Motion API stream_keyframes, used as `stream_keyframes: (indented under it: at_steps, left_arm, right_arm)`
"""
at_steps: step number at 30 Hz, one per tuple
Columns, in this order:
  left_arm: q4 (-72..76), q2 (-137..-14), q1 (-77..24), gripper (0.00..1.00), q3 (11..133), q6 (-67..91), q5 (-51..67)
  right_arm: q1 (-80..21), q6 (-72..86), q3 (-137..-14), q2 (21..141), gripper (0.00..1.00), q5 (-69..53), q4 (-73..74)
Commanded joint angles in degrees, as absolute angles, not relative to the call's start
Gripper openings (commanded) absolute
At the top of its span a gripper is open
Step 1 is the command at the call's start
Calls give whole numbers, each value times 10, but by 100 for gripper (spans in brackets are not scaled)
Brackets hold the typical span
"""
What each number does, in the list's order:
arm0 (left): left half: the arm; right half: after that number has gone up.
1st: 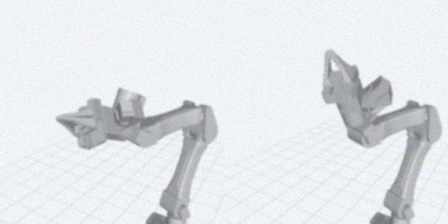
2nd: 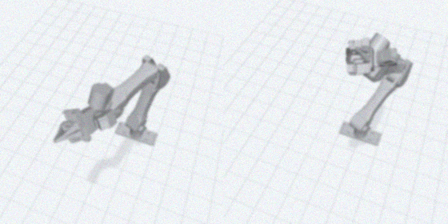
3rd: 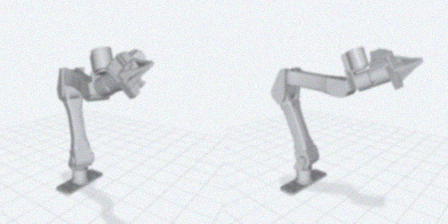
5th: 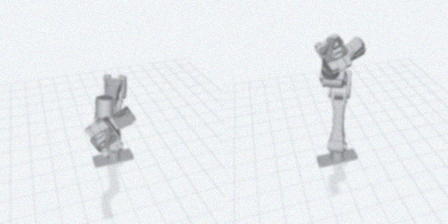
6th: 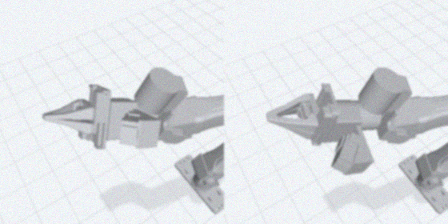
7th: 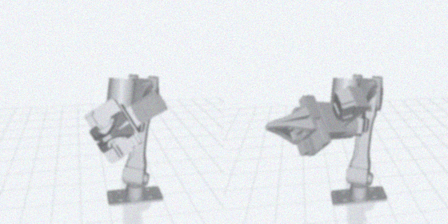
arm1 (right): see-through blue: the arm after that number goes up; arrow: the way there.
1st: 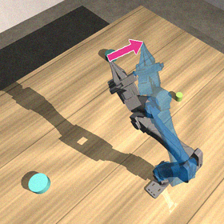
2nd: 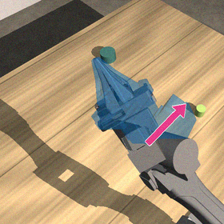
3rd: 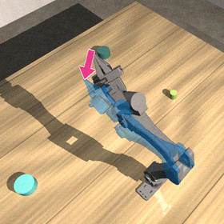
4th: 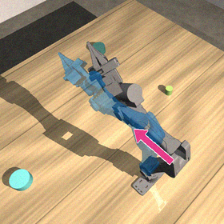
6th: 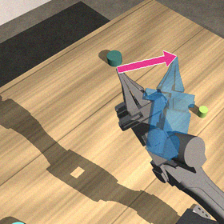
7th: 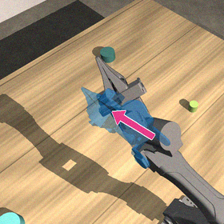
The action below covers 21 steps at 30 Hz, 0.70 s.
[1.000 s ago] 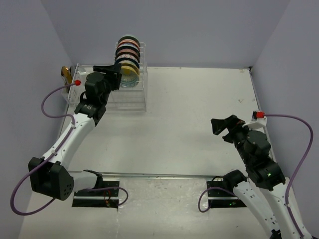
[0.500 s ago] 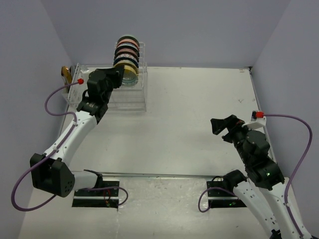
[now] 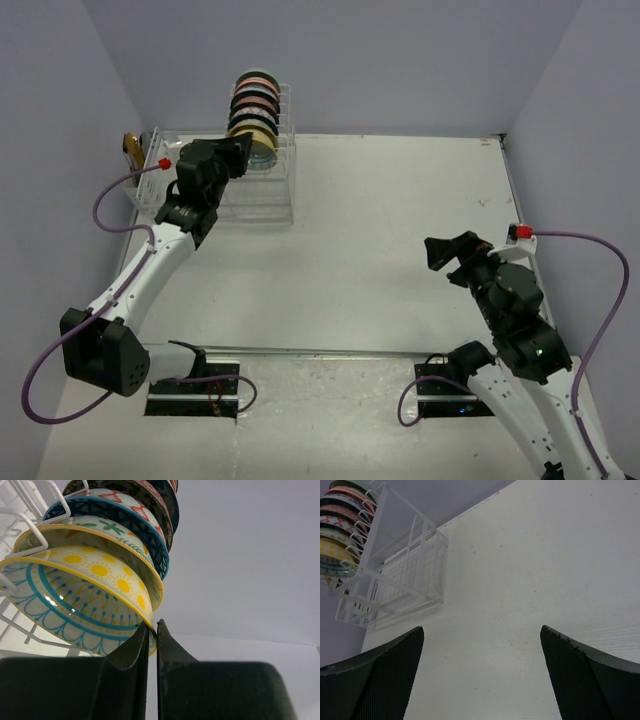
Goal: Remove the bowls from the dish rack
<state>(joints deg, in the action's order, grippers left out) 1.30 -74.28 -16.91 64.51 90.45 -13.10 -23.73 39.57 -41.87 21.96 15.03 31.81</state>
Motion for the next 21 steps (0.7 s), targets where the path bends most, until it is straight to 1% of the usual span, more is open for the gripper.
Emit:
stream_keyframes:
  at_steps: [1, 10, 21]
  left_arm:
    - [36, -741, -168, 0, 664, 902, -144]
    - [85, -723, -171, 0, 654, 881, -134]
    - [105, -702, -173, 0, 640, 869, -124]
  right_arm:
    - [-238, 392, -421, 214, 99, 164, 302]
    - [-239, 395, -418, 207, 99, 164, 301]
    - [-239, 399, -416, 207, 99, 162, 297]
